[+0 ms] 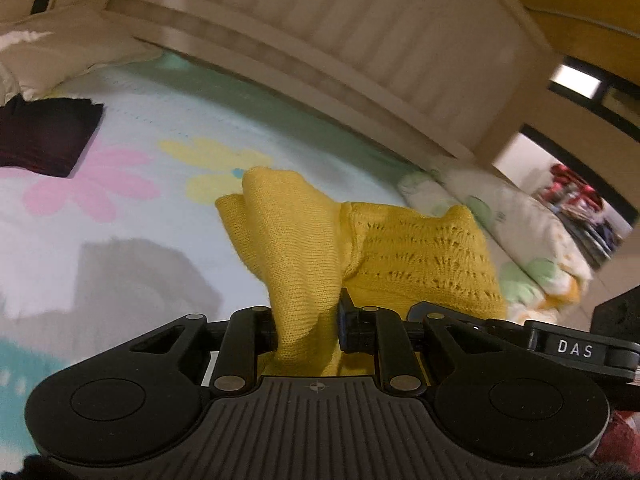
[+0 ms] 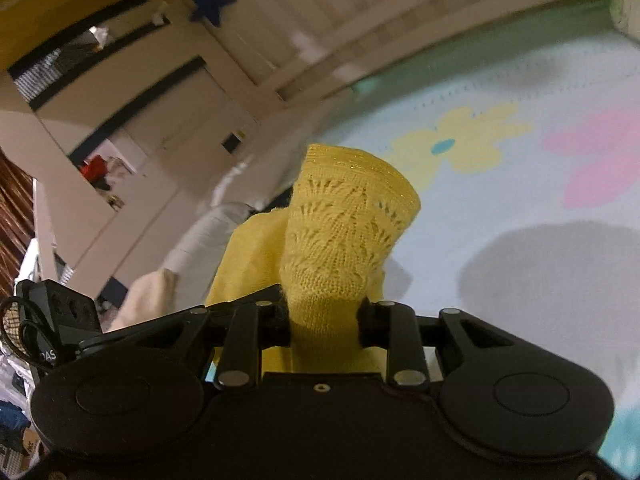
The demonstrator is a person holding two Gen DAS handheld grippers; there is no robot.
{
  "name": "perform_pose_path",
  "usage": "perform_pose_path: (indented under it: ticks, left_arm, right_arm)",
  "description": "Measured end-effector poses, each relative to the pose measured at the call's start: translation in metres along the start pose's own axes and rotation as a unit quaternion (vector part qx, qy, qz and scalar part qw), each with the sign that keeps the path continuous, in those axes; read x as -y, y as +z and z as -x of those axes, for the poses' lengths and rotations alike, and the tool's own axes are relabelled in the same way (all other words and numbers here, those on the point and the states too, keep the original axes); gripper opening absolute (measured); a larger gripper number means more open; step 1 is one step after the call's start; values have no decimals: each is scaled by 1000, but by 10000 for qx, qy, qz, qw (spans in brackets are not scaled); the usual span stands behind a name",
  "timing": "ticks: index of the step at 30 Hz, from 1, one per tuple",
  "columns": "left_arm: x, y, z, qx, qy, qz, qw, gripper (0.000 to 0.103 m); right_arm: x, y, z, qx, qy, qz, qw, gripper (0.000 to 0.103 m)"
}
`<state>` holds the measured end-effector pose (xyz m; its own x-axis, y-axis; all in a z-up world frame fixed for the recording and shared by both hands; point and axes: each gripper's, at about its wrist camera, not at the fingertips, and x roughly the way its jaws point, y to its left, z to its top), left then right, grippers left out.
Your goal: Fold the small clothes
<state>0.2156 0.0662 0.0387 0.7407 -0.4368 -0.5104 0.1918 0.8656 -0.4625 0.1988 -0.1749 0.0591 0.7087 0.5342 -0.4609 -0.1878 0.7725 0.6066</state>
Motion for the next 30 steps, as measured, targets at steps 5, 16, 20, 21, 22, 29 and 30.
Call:
perform_pose_path:
  ticks: [5, 16, 20, 21, 22, 29, 30]
  left_arm:
    - [27, -49, 34, -232, -116, -294, 9992, 19]
    - [36, -146, 40, -929, -152, -527, 9942, 19]
    - [39, -138, 36, -753, -182, -536, 9956, 19]
    - [39, -134, 35, -688, -192, -496, 9962, 19]
    - [39, -132, 35, -635, -187, -464, 9967, 19]
    - [9, -130, -2, -478, 1683, -894, 9805, 23]
    - [0, -131, -5, -528, 1835, -840, 9780, 23]
  right_arm:
    - [-18, -49, 54, 91, 82, -155, 9998, 37]
    - [-6, -138, 80, -648, 9, -250, 9976, 37]
    - [0, -141, 83, -645, 30, -296, 9975, 38]
    - [0, -140, 84, -601, 60, -328, 9976, 38]
    - [2, -140, 87, -551, 86, -365, 9978, 38]
    - [19, -119, 66, -29, -1919, 503, 9801, 54]
    - [22, -120, 60, 7, -2661, 906, 9597, 59]
